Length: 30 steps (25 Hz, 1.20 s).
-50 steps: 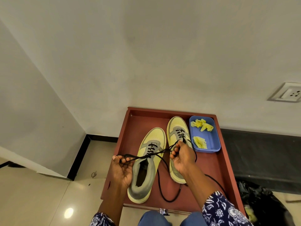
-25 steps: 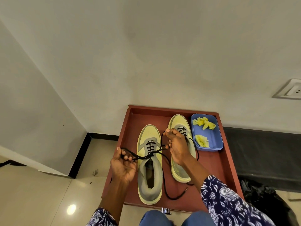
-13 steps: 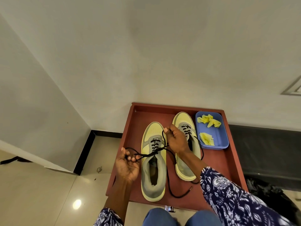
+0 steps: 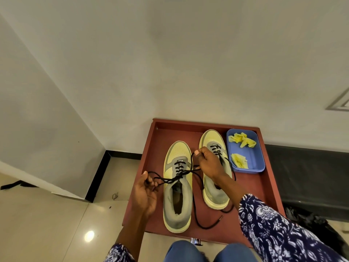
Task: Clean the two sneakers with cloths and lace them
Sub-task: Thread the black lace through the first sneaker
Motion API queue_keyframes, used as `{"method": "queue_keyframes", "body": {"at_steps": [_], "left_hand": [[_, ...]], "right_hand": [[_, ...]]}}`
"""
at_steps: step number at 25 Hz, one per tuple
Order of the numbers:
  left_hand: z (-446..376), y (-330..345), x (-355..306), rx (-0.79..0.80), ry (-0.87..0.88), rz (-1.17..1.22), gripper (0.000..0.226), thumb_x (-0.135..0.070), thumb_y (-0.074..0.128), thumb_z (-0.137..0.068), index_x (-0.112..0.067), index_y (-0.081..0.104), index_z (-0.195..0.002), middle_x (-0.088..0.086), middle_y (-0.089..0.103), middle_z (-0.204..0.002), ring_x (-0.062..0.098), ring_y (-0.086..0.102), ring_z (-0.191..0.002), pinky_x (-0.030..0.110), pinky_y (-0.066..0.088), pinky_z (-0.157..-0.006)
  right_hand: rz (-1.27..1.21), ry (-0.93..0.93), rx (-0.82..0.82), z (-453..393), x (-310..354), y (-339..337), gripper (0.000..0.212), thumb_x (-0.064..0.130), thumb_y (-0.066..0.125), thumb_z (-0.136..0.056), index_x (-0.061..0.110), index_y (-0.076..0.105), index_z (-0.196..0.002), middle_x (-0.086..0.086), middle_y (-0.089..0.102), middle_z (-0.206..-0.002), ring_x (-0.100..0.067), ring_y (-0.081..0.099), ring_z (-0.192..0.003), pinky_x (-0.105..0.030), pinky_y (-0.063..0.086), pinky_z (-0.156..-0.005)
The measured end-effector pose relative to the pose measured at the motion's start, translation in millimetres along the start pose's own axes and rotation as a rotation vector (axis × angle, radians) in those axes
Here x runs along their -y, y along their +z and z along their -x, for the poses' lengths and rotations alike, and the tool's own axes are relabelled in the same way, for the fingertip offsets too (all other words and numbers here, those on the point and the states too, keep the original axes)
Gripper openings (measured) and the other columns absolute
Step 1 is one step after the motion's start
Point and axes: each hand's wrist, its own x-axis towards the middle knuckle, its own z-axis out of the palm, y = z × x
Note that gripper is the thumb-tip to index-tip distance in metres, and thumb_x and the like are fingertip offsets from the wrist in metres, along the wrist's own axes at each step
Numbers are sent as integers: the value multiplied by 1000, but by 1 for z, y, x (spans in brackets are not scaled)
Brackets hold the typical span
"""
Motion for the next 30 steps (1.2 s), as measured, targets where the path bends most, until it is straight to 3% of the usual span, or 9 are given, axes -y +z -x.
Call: {"method": "queue_keyframes", "body": {"at_steps": [3, 5, 8, 12, 15, 19, 24, 27, 30], "left_hand": [[1, -12, -1, -11, 40, -122, 34, -26, 45, -95, -12, 51, -64, 0, 51, -49, 15, 51, -60, 29, 50, -68], [3, -14, -3, -65, 65, -205, 38, -29, 47, -94, -11, 58, -62, 0, 56, -50, 16, 50, -66, 32, 43, -77], [6, -14, -6, -148, 176, -398, 31, -27, 51, -93, -6, 58, -71, -2, 56, -57, 12, 51, -61, 26, 45, -69], [5, -11, -4, -147, 431, -778, 19, -28, 56, -89, -10, 53, -84, 6, 59, -86, 17, 57, -77, 29, 50, -70], [4, -4, 1, 40, 540, -1002, 11, -26, 62, -86, -16, 60, -91, 0, 61, -94, 11, 61, -84, 21, 55, -67], [3, 9, 6, 296, 570, -1249, 18, -26, 68, -81, -18, 68, -97, -14, 59, -92, 3, 57, -90, 21, 51, -77], [1, 10, 8, 376, 617, -1328, 17, -14, 67, -83, -13, 71, -100, -2, 69, -98, 8, 62, -88, 26, 52, -86], [-1, 10, 7, 379, 584, -1332, 14, -14, 63, -86, -14, 70, -98, -4, 68, -95, 5, 61, -87, 17, 50, -82], [-2, 10, 7, 390, 587, -1348, 14, -13, 61, -87, -14, 70, -97, -6, 67, -92, 0, 59, -84, 6, 45, -75]], "right_hand": [[142, -48, 62, 2, 5, -3, 18, 11, 42, -94, 6, 50, -110, -10, 61, -86, -34, 63, -84, -42, 52, -78], [253, -115, 100, 5, 6, -5, 29, 4, 43, -90, 4, 48, -118, -16, 62, -104, -34, 61, -94, -35, 49, -82], [334, -151, 143, 13, 6, -8, 33, 3, 48, -86, 7, 54, -118, -14, 57, -113, -27, 57, -99, -26, 41, -82], [429, -162, 238, 25, 10, -7, 29, 24, 59, -84, 14, 62, -111, -5, 50, -108, -21, 57, -95, -33, 49, -86], [666, -198, 265, 30, 12, -3, 32, 37, 55, -87, 19, 59, -113, -3, 49, -117, -22, 51, -108, -33, 48, -82], [744, -230, 256, 32, 15, 0, 30, 29, 43, -93, 15, 57, -115, -7, 53, -118, -26, 48, -114, -37, 46, -83], [651, -157, 346, 28, 10, 1, 26, 23, 39, -93, 15, 46, -117, -16, 62, -111, -35, 57, -103, -45, 50, -80], [671, -133, 370, 28, 13, 2, 35, 19, 40, -92, 17, 38, -127, -19, 62, -113, -37, 58, -104, -44, 51, -81], [690, -139, 430, 24, 16, 0, 37, 17, 42, -91, 19, 44, -127, -15, 61, -119, -34, 54, -112, -42, 49, -85]]}}
